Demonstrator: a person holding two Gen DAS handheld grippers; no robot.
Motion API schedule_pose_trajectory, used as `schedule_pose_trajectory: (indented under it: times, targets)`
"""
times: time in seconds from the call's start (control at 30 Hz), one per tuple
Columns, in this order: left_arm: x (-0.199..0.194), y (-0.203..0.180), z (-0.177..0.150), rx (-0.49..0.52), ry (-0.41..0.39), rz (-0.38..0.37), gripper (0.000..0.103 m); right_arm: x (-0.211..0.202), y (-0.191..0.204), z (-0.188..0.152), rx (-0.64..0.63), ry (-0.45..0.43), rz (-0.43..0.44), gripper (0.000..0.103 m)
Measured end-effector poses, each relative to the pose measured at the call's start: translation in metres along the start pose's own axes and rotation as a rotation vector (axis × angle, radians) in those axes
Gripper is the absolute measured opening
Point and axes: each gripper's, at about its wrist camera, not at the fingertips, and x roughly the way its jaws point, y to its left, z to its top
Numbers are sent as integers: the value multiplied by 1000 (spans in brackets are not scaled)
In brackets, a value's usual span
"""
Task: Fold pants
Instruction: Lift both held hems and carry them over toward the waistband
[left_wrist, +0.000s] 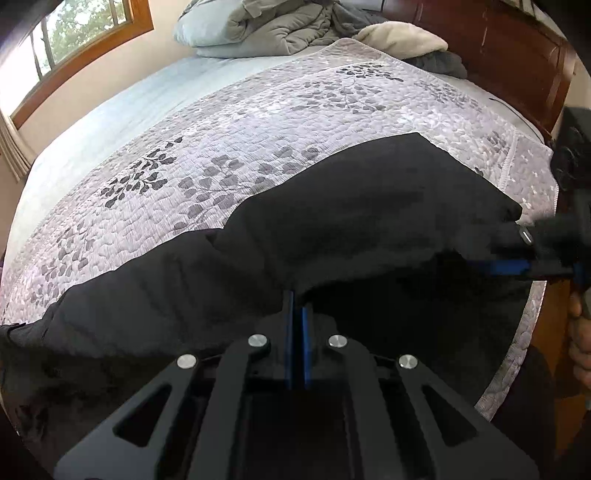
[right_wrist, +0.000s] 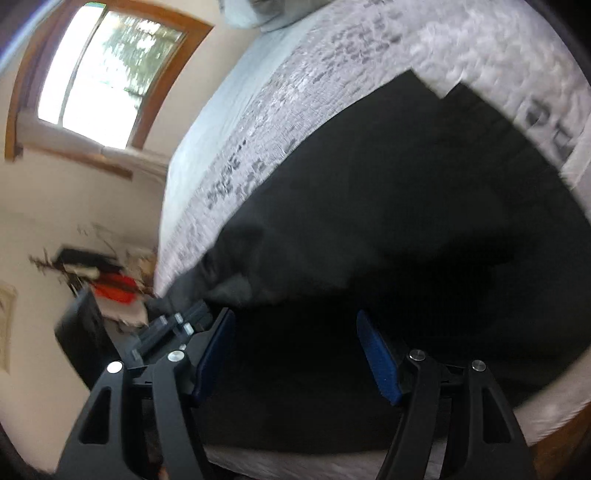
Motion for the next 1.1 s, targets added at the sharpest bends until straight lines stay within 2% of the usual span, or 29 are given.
schedule_pose_trajectory:
  times: [0.1,0.17,0.23,0.27,0.3,0.37,0.47,0.5,0.57,0.6,0.63,0.7,0.83,0.9,1.0,1.1]
  targets:
    - [2,1,-1,-4,2,-5,3,14,7,4,60,-6,26,72]
    - [3,1,-3,-7,2,-9,3,24,11,8,87,-19,-13,72]
    - [4,2,-4,-14,3,-13,3,34,14,10,93,-22,-23,57]
    - [4,3,-4,-19,3,-17,3,39,16,10,85,-16,-47,35]
    - [3,4,-4,-24,8,-26,4,45,18,11,75,-13,-72,17]
    - [3,7,-5,-33,19,-36,5,42,19,10,66,-16,-49,6]
    - [-6,18,-4,-84,31,-85,13,42,33,8,7,-30,-66,5]
    - [-12,24,-4,-119,38,-106,22,40,37,8,-5,-33,-57,4]
    - [-28,42,-5,-215,45,-121,57,38,41,6,-33,-40,-75,4]
    - [-37,50,-6,-254,30,-86,94,39,44,5,-51,-43,-95,3]
    - [-51,64,-8,-307,-2,6,100,40,48,4,-64,-46,-107,3]
    - [-62,82,-11,-357,-19,42,100,39,48,2,-71,-44,-103,3]
    - [-57,137,-21,-564,145,3,100,36,44,-5,-59,-47,-82,3]
    - [-55,159,-33,-671,179,-9,99,35,42,-6,-57,-48,-78,3]
    - [-59,194,-45,-783,160,37,99,35,42,-6,-71,-45,-82,3]
    - [-59,225,-42,-860,141,51,99,33,36,-4,-73,-39,-80,3]
